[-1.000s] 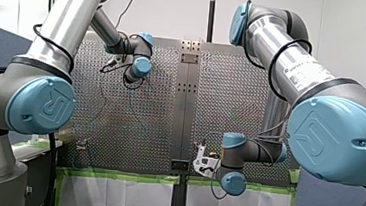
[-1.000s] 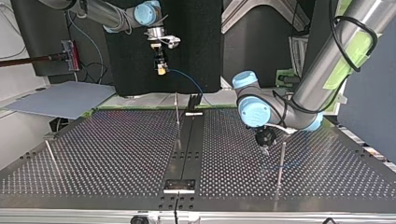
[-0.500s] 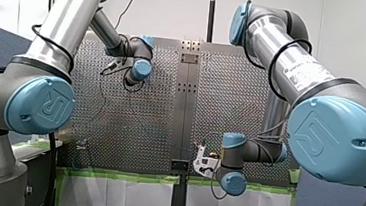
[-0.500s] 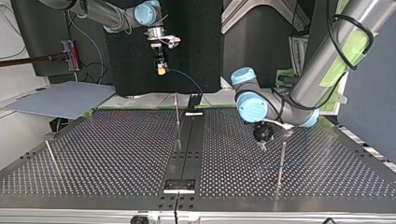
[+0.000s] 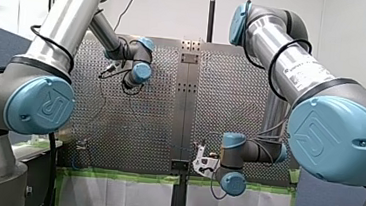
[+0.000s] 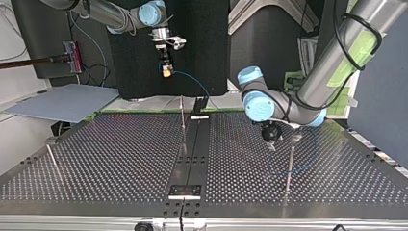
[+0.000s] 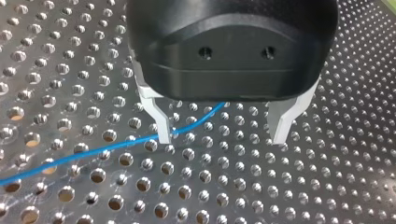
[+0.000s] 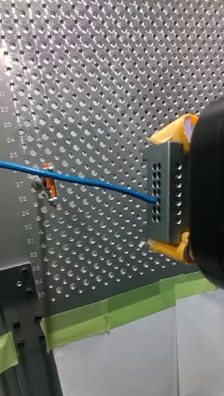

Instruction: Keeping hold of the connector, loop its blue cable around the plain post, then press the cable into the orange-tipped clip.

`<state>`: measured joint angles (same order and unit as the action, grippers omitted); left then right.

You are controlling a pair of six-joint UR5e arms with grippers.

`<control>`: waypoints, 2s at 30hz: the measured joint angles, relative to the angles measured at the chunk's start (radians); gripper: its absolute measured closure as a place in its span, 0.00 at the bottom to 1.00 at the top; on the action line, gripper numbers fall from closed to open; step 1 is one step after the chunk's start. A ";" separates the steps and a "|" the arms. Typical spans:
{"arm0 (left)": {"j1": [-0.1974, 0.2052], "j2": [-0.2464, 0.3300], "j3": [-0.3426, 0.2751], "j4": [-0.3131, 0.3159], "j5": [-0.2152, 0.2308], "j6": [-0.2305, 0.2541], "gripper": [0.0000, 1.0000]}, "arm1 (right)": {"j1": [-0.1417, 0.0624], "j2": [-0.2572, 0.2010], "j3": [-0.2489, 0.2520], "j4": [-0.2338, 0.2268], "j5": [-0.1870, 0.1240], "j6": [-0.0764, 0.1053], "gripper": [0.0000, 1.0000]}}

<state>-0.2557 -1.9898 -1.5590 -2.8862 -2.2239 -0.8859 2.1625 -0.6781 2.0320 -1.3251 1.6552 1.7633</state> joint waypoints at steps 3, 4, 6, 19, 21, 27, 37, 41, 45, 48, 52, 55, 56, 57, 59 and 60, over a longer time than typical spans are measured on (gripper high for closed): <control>-0.005 0.000 -0.018 0.013 0.001 -0.003 0.00 | 0.001 0.000 0.000 0.000 0.000 0.000 1.00; -0.007 0.000 -0.025 0.019 0.003 -0.003 0.00 | 0.001 0.000 0.000 0.000 0.000 0.001 1.00; -0.012 0.000 -0.038 0.036 0.005 -0.003 0.00 | 0.001 0.000 0.000 0.000 0.000 0.001 1.00; -0.025 -0.011 -0.083 0.081 -0.016 -0.028 0.00 | 0.003 0.000 0.000 0.000 0.001 0.001 1.00; -0.027 -0.024 -0.084 0.080 -0.018 -0.033 0.00 | 0.004 0.000 0.000 0.000 0.001 0.002 1.00; -0.039 -0.068 -0.085 0.080 -0.015 -0.038 0.00 | 0.004 0.000 0.000 0.000 0.000 0.005 1.00; -0.050 -0.122 -0.074 0.073 -0.011 -0.051 0.00 | 0.004 0.000 0.000 0.000 0.000 0.006 1.00; -0.062 -0.162 -0.058 0.061 0.000 -0.069 0.00 | 0.004 0.000 0.000 0.001 0.000 0.006 1.00; -0.067 -0.186 -0.047 0.059 0.018 -0.095 0.00 | 0.004 0.000 0.000 0.000 0.000 0.005 1.00; -0.069 -0.204 -0.035 0.051 0.024 -0.106 0.00 | 0.005 0.000 0.000 0.000 0.000 0.003 1.00; -0.076 -0.228 -0.024 0.045 0.034 -0.128 0.00 | 0.008 0.000 0.000 0.000 0.000 0.000 1.00; -0.081 -0.252 -0.016 0.040 0.041 -0.143 0.00 | 0.010 0.000 -0.001 -0.001 0.000 -0.002 1.00; -0.083 -0.262 -0.011 0.036 0.043 -0.150 0.00 | 0.011 0.000 -0.001 -0.001 0.000 -0.003 1.00; -0.086 -0.270 -0.008 0.033 0.045 -0.156 0.00 | 0.012 0.000 -0.001 -0.001 0.000 -0.003 1.00; -0.091 -0.287 -0.002 0.031 0.051 -0.170 0.00 | 0.013 0.000 -0.001 -0.002 0.000 -0.005 1.00; -0.093 -0.292 0.001 0.029 0.054 -0.175 0.00 | 0.014 0.000 -0.001 -0.002 -0.001 -0.006 1.00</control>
<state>-0.3487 -2.2822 -1.5575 -2.8567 -2.1702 -1.0614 2.1763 -0.6779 2.0309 -1.3267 1.6546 1.7571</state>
